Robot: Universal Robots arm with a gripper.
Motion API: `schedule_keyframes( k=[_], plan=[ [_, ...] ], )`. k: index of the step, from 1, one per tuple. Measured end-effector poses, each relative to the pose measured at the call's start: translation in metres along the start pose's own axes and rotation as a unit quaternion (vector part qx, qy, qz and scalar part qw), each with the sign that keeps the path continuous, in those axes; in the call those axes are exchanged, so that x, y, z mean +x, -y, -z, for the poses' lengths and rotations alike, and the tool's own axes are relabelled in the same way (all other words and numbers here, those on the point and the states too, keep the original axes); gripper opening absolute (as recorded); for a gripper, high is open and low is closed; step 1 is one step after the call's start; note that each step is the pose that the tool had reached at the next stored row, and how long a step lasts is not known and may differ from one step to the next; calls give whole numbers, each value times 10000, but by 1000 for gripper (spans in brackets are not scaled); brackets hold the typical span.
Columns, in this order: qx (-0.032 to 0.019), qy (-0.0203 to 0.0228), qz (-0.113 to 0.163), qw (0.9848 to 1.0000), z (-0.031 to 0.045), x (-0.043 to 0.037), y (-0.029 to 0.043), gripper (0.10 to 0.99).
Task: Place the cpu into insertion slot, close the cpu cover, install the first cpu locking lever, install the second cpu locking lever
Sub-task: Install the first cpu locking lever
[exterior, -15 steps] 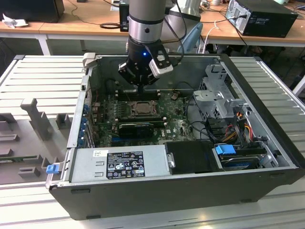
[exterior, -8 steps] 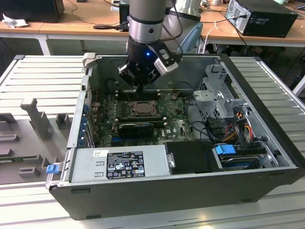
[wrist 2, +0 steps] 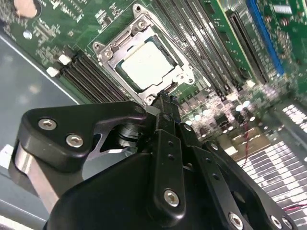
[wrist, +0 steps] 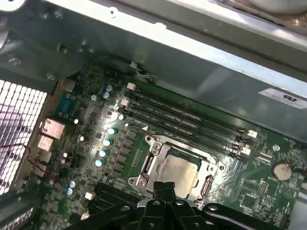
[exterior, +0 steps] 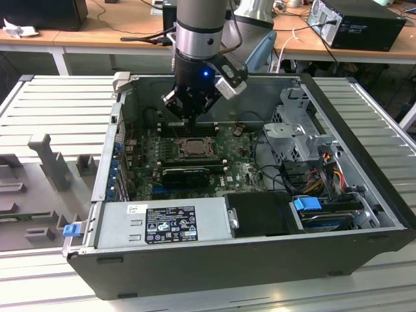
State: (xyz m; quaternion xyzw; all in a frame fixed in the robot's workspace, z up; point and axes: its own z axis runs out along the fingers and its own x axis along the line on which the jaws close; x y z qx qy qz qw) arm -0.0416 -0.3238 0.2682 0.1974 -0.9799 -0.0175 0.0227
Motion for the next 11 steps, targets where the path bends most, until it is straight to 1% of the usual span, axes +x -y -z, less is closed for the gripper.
schedule_keyframes(
  k=[1, 2, 4, 6, 7, 8, 10, 11],
  plan=[
    [6, -7, 161, 9999, -1, 0, 0, 106],
    [13, -15, 354, 9994, -2, -1, 0, 106],
    [21, -24, 548, 9985, -4, 0, 0, 106],
    [28, -33, 747, 9972, -10, -1, 0, 106],
    [34, -39, 904, 9959, -17, -1, 1, 106],
    [44, -27, 953, 9954, -22, 3, 0, 106],
    [68, 18, 953, 9954, -29, 14, -5, 106],
    [71, 23, 946, 9955, -31, 14, -5, 106]
  ],
)
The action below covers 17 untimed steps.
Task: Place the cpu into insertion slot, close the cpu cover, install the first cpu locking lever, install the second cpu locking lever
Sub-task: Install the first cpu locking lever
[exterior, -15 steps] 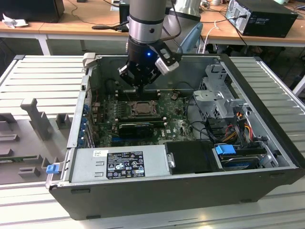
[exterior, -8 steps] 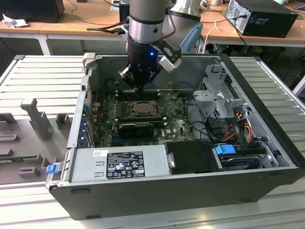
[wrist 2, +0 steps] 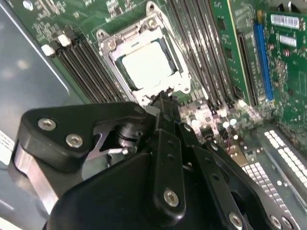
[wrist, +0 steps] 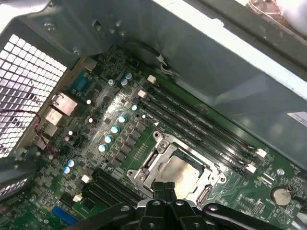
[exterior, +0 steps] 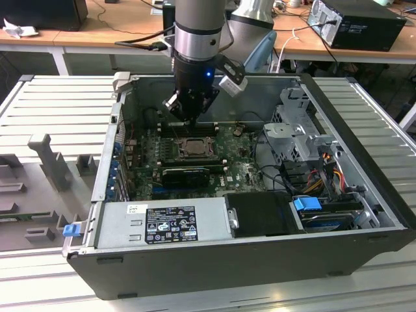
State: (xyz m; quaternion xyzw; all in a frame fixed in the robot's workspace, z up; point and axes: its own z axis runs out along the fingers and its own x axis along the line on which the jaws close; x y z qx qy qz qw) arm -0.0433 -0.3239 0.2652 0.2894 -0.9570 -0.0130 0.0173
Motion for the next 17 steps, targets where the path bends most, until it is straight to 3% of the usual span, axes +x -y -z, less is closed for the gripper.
schedule_keyframes(
  k=[4, 9, 13, 16, 17],
  plan=[
    [-6, 13, -286, 9996, -6, 0, 0, 106],
    [-18, 30, -755, 9971, -14, -1, 0, 106],
    [-28, 43, -1141, 9935, -17, 0, 0, 106],
    [-36, 53, -1435, 9896, -20, -1, 0, 106],
    [-40, 59, -1602, 9871, -21, -1, 0, 106]
  ],
)
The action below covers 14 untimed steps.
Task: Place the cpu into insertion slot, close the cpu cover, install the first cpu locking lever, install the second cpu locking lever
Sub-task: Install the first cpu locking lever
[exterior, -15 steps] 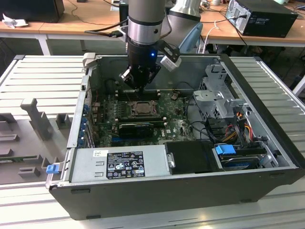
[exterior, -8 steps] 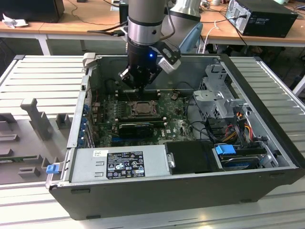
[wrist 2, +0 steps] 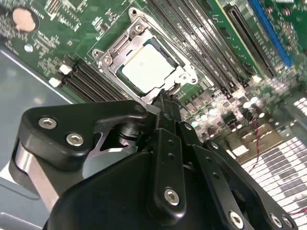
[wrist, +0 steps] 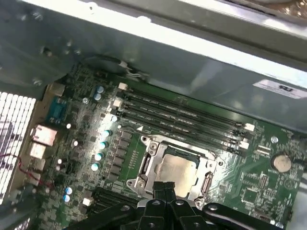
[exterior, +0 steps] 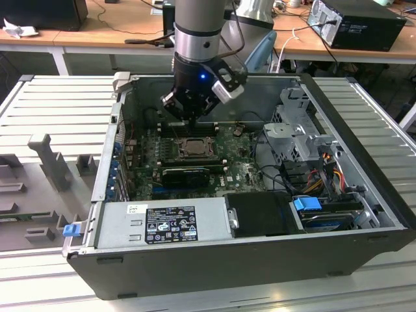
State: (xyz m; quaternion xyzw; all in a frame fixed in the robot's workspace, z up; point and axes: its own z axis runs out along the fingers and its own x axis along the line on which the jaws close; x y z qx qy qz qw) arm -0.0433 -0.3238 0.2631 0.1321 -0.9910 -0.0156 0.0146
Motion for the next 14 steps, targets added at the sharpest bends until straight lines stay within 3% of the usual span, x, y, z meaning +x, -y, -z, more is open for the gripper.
schedule_keyframes(
  k=[4, 10, 14],
  plan=[
    [-10, 14, -401, 9992, 0, 0, 0, 106],
    [-7, 18, -524, 9986, 29, 1, -1, 106],
    [-16, 30, -908, 9959, 30, 1, -1, 106]
  ],
)
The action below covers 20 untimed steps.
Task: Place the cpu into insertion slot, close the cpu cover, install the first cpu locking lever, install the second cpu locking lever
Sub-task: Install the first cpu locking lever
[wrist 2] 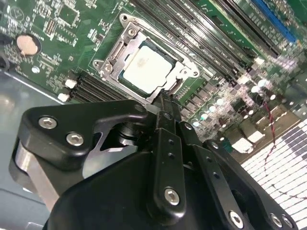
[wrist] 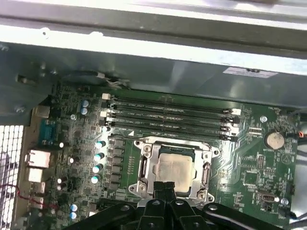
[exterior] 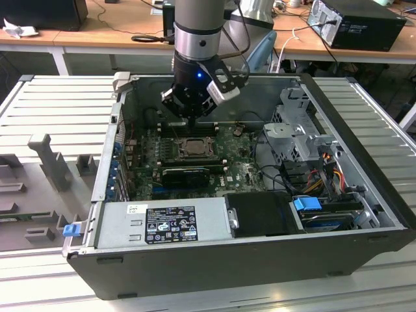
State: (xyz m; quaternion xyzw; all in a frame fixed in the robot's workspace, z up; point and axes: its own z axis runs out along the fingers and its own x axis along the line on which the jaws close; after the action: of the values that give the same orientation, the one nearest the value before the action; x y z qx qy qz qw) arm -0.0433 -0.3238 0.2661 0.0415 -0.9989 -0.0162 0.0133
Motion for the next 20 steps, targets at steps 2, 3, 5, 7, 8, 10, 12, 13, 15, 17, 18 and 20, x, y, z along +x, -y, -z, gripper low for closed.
schedule_keyframes(
  k=[2, 3, 5, 7, 8, 10, 12, 13, 15, 17, 18, 20],
  plan=[
    [-10, 13, -385, 9993, 0, 0, 0, 106],
    [-12, 15, -454, 9990, 0, 0, 0, 106],
    [-15, 19, -577, 9983, -2, 0, 0, 106],
    [-14, 19, -584, 9983, -5, 7, 0, 106],
    [-15, 20, -582, 9983, -6, 11, 0, 106],
    [-16, 20, -581, 9983, -9, 48, -4, 106],
    [-17, 22, -582, 9983, -10, 86, -7, 106],
    [-16, 26, -581, 9983, -10, 110, -9, 106],
    [-16, 33, -581, 9983, -12, 142, -12, 106],
    [-43, 36, -580, 9983, -15, 178, -13, 106],
    [-78, 39, -579, 9983, -20, 216, -17, 106],
    [-110, 45, -578, 9983, -34, 294, -23, 106]
  ],
)
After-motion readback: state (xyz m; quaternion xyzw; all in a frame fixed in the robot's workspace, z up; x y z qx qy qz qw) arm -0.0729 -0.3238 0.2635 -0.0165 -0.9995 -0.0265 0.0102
